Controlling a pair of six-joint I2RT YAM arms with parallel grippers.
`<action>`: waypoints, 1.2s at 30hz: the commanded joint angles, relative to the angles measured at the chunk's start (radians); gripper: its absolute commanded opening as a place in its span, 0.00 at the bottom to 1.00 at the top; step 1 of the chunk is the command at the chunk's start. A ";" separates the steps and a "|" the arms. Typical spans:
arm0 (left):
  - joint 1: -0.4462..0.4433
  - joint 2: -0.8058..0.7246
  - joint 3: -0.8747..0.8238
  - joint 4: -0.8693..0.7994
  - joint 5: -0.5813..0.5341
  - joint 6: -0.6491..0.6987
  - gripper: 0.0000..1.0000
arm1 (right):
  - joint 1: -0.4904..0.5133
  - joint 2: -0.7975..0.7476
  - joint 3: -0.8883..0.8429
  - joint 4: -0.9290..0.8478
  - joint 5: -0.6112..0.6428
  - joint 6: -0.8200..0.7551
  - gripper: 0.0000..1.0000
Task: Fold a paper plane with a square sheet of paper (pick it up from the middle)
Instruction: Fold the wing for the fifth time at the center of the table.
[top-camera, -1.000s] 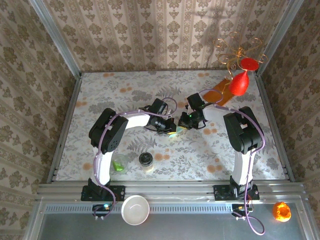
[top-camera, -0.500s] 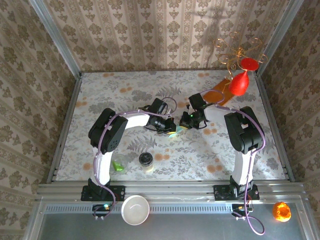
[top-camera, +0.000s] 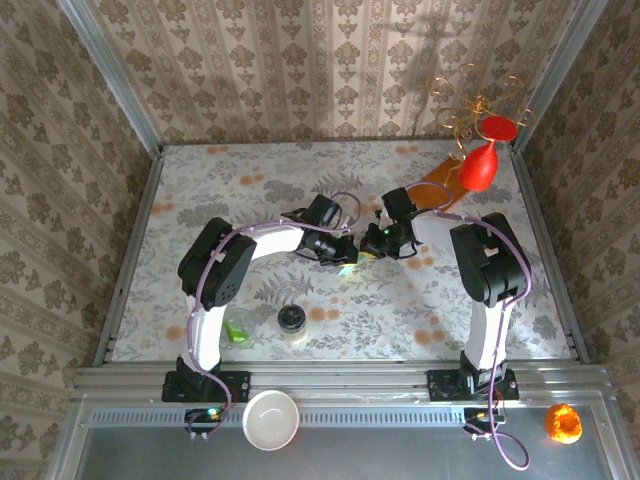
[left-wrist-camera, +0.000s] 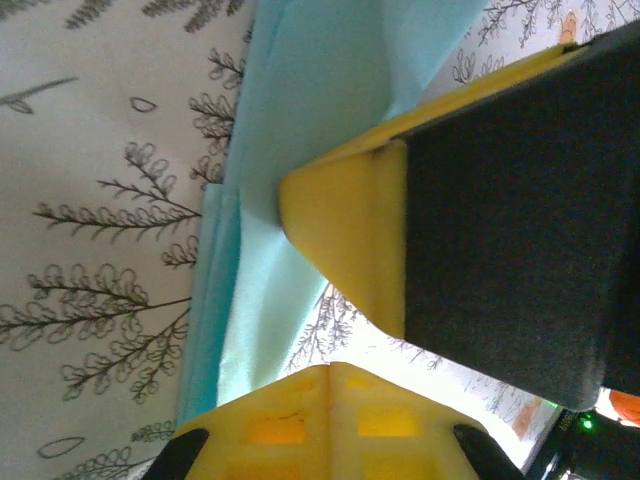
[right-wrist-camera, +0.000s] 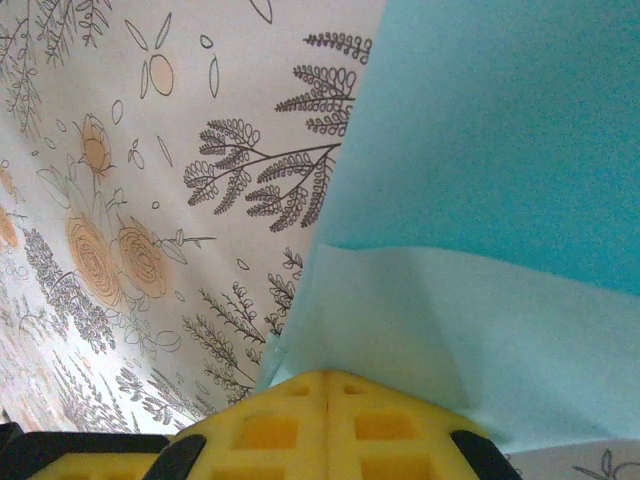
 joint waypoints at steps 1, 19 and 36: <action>-0.001 0.019 0.025 -0.058 0.003 0.035 0.07 | -0.012 0.058 -0.037 -0.061 0.098 -0.012 0.08; 0.017 0.060 0.053 -0.212 -0.019 0.129 0.02 | -0.013 0.098 -0.010 -0.127 0.131 -0.030 0.08; 0.070 -0.054 -0.218 -0.137 0.101 0.122 0.01 | -0.015 0.117 -0.002 -0.138 0.128 -0.044 0.08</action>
